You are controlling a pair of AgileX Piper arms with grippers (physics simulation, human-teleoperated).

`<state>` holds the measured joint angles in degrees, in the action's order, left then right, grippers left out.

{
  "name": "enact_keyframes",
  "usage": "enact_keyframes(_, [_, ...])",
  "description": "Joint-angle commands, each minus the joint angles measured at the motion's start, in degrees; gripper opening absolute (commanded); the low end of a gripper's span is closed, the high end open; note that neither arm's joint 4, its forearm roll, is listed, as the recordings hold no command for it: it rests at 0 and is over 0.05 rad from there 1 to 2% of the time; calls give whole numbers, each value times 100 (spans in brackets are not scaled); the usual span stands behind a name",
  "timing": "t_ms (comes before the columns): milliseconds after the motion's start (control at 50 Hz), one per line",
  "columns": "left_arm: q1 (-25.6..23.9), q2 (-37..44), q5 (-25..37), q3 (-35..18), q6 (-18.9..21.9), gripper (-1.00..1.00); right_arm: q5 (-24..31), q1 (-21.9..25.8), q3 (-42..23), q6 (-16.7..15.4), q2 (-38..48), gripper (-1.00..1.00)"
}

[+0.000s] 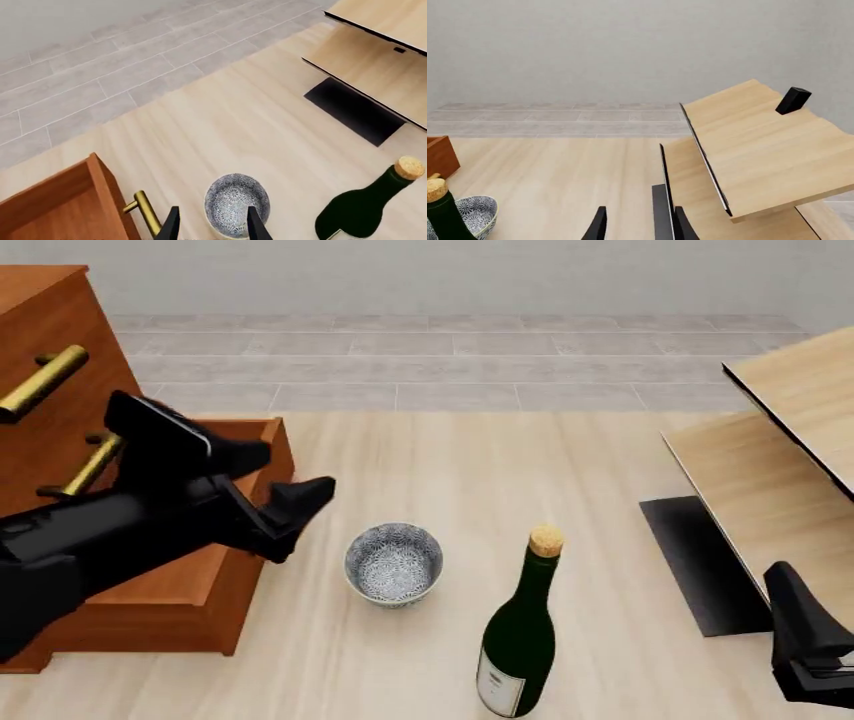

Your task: Put the bowl on top of the cabinet.

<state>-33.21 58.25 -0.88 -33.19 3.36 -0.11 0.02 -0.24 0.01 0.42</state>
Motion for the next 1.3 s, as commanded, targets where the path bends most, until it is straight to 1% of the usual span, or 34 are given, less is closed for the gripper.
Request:
enact_keyframes(20, [69,504,-99,-120,-99,100,0,0,0,1,0,100])
enact_keyframes(140, [92,780,-188,-147,-202,100,0,1,0,1,-1,100])
enact_keyframes(500, [-76,1152,-327,-216,-227,100,0,0,0,0,0,100])
enact_keyframes(540, [-147,1209,-313,-238,-323,100,0,0,0,0,0,100])
enact_keyframes(580, [-139,1244,-373,-227,-204,100,0,1,0,-1,0,100])
enact_keyframes(720, [-230,1380,-420,-234,-237,100,0,0,0,0,1,100])
enact_keyframes(740, [-227,1460,-391,-266,-372,100,0,0,0,0,1,100])
enact_keyframes(760, [-205,1505,-478,-237,-204,100,0,-1,0,0,0,100])
enact_keyframes(800, [-215,1582,-516,-239,-265,100,0,0,0,0,0,100])
enact_keyframes(880, [-229,1756,-648,-210,-213,100,0,0,0,0,0,100])
enact_keyframes(1080, [-267,1886,-594,-302,-276,100,0,0,0,0,-1,100])
enact_keyframes(1100, [-274,1897,-616,-289,-221,100,0,-1,0,0,-1,100])
enact_keyframes(1300, [-308,2047,-736,-211,-213,100,0,1,0,0,0,100])
